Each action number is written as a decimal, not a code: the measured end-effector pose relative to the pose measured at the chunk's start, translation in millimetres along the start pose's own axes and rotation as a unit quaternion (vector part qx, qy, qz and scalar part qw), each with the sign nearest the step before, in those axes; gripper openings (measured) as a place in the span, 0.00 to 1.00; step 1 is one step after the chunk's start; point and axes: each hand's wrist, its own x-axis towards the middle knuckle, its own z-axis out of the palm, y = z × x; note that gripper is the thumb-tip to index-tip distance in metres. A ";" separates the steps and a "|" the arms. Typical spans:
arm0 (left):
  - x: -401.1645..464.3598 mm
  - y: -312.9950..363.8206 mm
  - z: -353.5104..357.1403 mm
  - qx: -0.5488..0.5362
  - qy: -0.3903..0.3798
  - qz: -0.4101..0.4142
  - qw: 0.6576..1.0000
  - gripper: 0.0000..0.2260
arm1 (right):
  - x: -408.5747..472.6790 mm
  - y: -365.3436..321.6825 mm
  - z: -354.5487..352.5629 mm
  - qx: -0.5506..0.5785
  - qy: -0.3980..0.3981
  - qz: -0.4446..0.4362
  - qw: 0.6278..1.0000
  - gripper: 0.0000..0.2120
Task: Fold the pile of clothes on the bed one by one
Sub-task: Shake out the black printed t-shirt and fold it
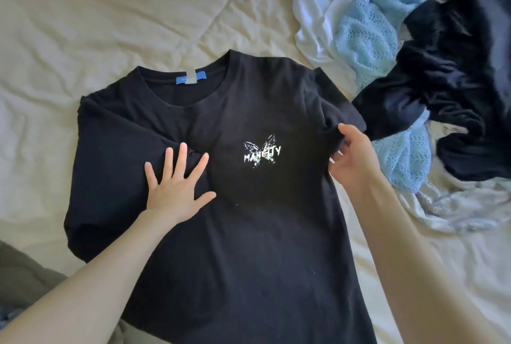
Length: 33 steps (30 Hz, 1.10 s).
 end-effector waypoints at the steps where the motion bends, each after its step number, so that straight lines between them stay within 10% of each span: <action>1: 0.1 0.1 0.0 0.000 -0.002 0.000 1.000 0.36 | -1.7 -2.4 -0.6 0.042 0.000 -0.001 0.999 0.04; 10: 1.0 0.1 1.2 0.003 -0.006 -0.001 1.000 0.35 | 8.4 -12.6 -10.0 0.114 0.072 0.116 0.984 0.21; 18: 3.0 -0.6 1.1 -0.001 -0.005 0.004 1.000 0.36 | 16.0 -22.2 -15.2 -0.324 0.282 -0.270 0.862 0.15; 23: 2.0 -3.5 -10.4 -0.031 -0.047 0.019 0.998 0.33 | -36.9 21.0 25.8 -0.303 0.037 -0.604 0.736 0.15; 28: -8.2 -14.6 -40.3 -0.280 0.116 -0.012 0.953 0.17 | -47.2 97.4 -2.8 -0.664 -0.255 -0.477 0.517 0.21; 30: -3.4 -11.0 -57.2 -0.367 0.218 -0.058 0.902 0.14 | -43.0 111.7 -23.9 -0.684 -0.266 -0.427 0.529 0.21; 33: 23.0 10.1 -87.1 -0.403 0.257 -0.024 0.878 0.13 | -48.0 111.1 -31.3 -0.572 -0.145 -0.383 0.711 0.10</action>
